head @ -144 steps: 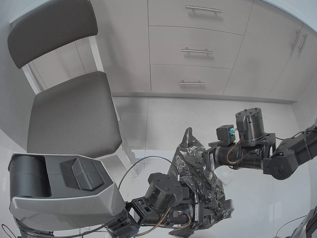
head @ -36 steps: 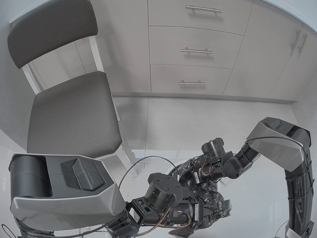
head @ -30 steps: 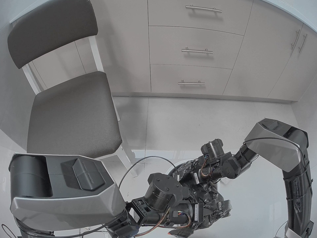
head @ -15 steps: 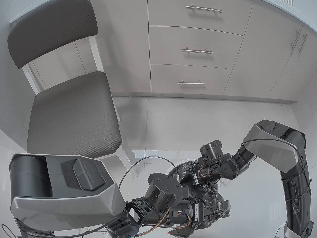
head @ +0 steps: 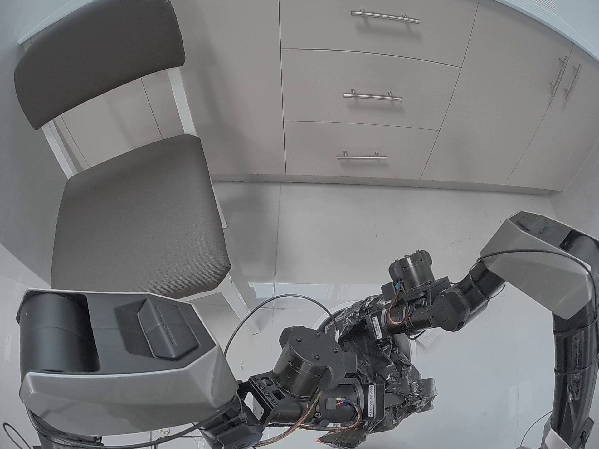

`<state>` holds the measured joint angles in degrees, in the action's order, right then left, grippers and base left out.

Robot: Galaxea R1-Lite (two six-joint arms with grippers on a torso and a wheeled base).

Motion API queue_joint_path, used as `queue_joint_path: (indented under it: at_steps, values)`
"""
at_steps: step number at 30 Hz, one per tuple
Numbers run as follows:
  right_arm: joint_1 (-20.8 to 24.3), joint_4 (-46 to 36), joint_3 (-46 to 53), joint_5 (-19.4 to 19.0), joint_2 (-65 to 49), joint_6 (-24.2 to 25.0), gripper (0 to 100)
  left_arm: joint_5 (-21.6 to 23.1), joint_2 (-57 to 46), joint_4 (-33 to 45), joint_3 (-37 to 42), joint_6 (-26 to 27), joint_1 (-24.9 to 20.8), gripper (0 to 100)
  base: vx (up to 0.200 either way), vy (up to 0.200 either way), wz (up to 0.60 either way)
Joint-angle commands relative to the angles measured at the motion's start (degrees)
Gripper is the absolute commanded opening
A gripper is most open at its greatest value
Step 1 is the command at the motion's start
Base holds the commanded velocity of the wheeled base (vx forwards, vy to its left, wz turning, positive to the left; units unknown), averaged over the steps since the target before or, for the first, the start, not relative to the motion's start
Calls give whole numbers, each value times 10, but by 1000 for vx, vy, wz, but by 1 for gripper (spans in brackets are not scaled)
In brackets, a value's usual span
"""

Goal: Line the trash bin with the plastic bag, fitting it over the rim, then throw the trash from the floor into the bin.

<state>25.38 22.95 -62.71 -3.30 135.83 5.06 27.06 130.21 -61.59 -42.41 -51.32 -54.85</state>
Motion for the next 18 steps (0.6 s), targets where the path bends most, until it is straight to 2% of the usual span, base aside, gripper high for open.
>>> queue_joint_path:
  at_steps: [1, 5, 7, 10, 12, 13, 17, 18]
  values:
    - [5, 2, 57, -7, -82, 1, 0, -1, 0, 0, 0, -1, 0, 0, 0, 0, 0]
    - [6, 19, 92, -6, -103, 2, 0, -10, 0, 0, 1, 1, 8, 0, 0, 0, 0]
    - [5, 55, 121, -5, -124, 11, 0, -25, 0, -1, -2, 4, 18, 0, 0, 0, 0]
    - [6, 109, 160, -7, -172, 53, 0, -39, -4, -1, -7, 4, 36, 0, 0, 0, 0]
    - [6, 109, 160, -7, -172, 53, 0, -39, -4, -1, -7, 4, 36, 0, 0, 0, 0]
    - [8, 131, 193, -9, -235, 87, 0, -54, -6, 0, -14, 6, 53, 0, 0, 0, 0]
    - [3, 132, 209, -9, -279, 87, 0, -68, -5, 3, -21, 7, 69, 0, 0, 0, 0]
    - [-1, 131, 215, -9, -297, 87, 0, -86, -5, 5, -25, 12, 74, 0, 0, 0, 0]
